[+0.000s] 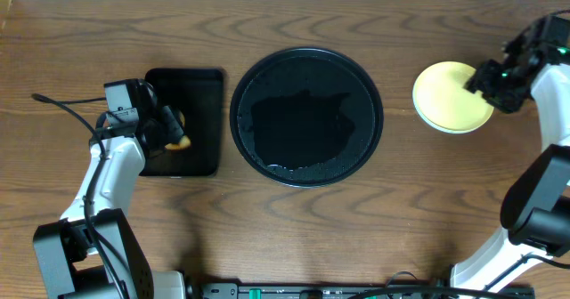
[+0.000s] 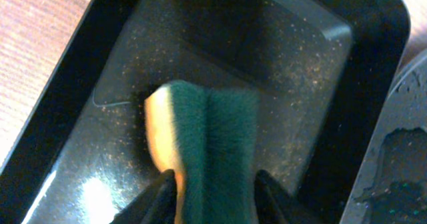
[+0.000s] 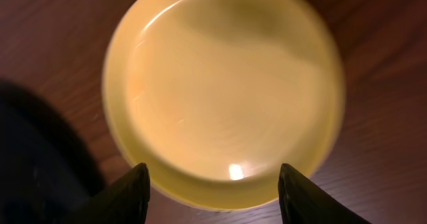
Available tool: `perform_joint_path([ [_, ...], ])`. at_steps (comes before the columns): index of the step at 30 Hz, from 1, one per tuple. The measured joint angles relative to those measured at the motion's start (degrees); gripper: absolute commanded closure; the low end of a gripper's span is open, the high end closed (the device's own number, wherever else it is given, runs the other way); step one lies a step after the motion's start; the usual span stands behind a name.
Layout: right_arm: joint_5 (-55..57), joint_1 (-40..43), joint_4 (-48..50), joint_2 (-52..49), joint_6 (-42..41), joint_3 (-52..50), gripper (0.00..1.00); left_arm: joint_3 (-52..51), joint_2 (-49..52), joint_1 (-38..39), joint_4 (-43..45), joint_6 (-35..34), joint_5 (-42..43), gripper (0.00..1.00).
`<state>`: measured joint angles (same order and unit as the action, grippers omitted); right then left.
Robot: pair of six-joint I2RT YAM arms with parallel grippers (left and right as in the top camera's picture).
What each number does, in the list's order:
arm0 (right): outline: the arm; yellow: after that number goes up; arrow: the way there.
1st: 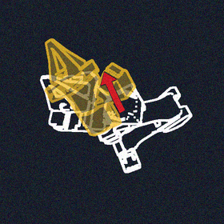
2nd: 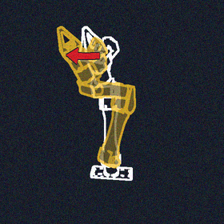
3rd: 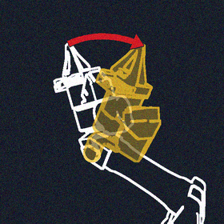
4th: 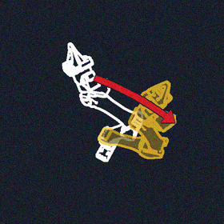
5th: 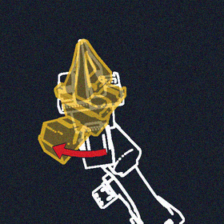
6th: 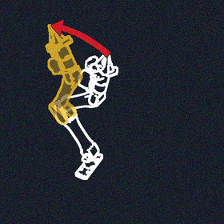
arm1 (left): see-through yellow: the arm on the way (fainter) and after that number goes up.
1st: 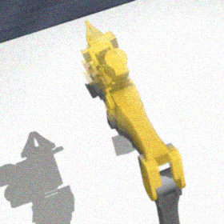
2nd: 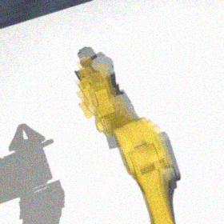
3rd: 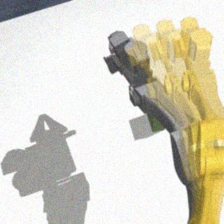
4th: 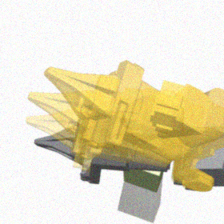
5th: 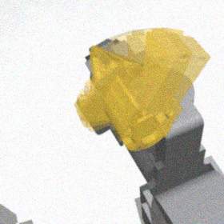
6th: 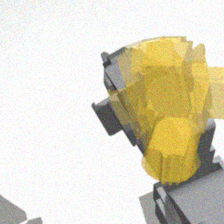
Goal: Clean dirty plates on tray and stack at the side
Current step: 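Open the right gripper and raise it off the plate stack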
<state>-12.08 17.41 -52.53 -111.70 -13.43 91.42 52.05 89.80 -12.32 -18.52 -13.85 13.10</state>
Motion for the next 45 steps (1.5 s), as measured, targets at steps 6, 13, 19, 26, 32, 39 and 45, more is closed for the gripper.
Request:
perform_joint_path([
  [6,-1.29,-5.81,-1.22,0.00,0.48,0.00,0.01,0.00,0.00,-0.02,0.07,-0.15,0.02,0.26],
  [13,-1.66,-12.85,-2.60,0.00,0.48,0.00,0.01,0.00,0.00,-0.02,-0.57,-0.04,0.00,0.20],
  [19,-1.84,-16.55,-2.64,0.00,0.48,0.00,0.01,0.00,0.00,-0.02,-0.57,-0.04,0.00,0.18],
  [26,-1.90,-17.77,-2.62,0.00,0.48,0.00,0.01,0.00,0.00,0.00,-0.57,-0.04,0.00,0.16],
  [32,-1.90,-17.75,-2.56,0.00,0.48,0.00,0.01,0.00,0.00,-0.02,-0.57,-0.04,0.00,0.16],
  [39,-1.90,-17.75,-2.56,0.00,0.48,0.00,0.01,0.00,0.00,-0.02,-0.57,-0.04,0.00,0.16],
  [45,-1.88,-17.75,-2.54,0.00,0.48,0.00,0.01,0.00,0.00,0.00,-0.57,-0.04,0.00,0.16],
])
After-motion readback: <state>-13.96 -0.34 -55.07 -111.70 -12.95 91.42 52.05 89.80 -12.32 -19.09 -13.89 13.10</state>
